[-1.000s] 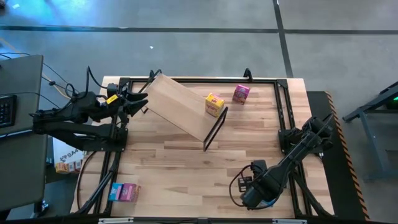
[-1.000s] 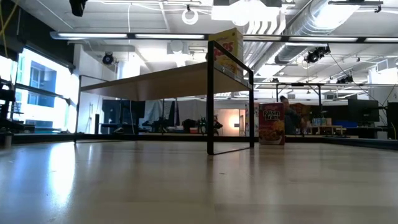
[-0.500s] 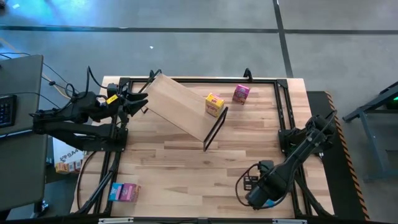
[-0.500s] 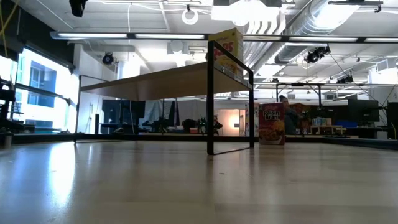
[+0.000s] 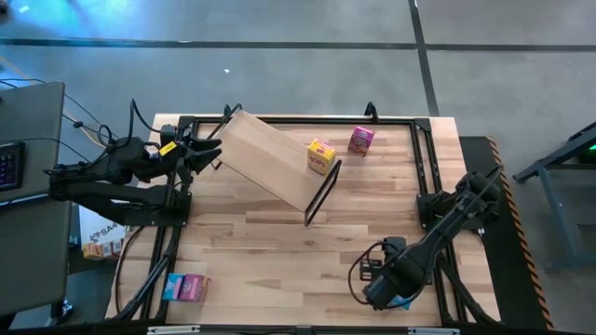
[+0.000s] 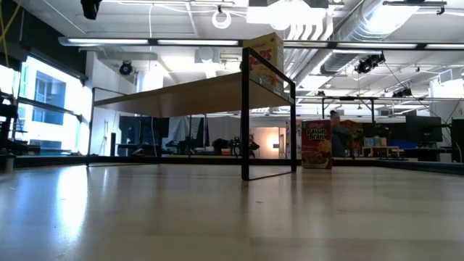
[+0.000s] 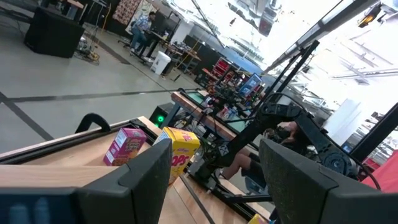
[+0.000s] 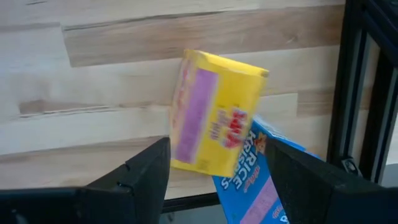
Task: Stack cereal on shelf
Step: Put the yellow cereal box on the shelf aligned with the other yellow cereal box
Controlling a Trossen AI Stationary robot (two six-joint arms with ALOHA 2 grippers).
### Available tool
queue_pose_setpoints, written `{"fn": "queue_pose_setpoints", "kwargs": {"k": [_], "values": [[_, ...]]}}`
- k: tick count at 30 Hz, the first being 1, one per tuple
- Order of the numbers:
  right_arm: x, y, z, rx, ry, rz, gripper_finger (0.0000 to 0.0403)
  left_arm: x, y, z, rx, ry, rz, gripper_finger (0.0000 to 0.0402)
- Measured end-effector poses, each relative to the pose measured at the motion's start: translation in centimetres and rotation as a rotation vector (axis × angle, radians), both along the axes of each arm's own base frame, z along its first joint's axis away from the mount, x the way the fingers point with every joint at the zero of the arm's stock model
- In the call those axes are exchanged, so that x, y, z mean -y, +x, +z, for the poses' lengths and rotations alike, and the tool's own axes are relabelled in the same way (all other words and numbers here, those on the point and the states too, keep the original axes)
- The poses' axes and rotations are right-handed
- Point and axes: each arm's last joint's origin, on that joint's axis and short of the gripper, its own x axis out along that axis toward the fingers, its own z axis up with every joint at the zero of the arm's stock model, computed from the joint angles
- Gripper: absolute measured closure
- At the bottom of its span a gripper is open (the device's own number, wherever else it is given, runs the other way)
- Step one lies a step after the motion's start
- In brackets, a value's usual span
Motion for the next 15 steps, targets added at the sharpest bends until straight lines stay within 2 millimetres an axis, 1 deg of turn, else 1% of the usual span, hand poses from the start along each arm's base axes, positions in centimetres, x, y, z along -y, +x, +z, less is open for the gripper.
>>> {"fn": "queue_pose_setpoints", "kwargs": {"k": [7, 12, 15], "values": [[-0.06, 0.23, -0.25, 0.010, -0.013, -0.006, 0.0162, 0.00, 0.00, 0.00, 0.000, 0.000, 0.000, 0.0167], [0.34, 0.64, -0.44, 0.002, -0.024, -0.020, 0.0162, 0.00, 0.00, 0.00, 0.000, 0.001, -0.001, 0.0167], [0.67, 0.49, -0.51, -0.045, -0.041, -0.030, 0.0162, 0.05, 0.02, 0.00, 0.000, 0.002, -0.018, 0.0167]]}}
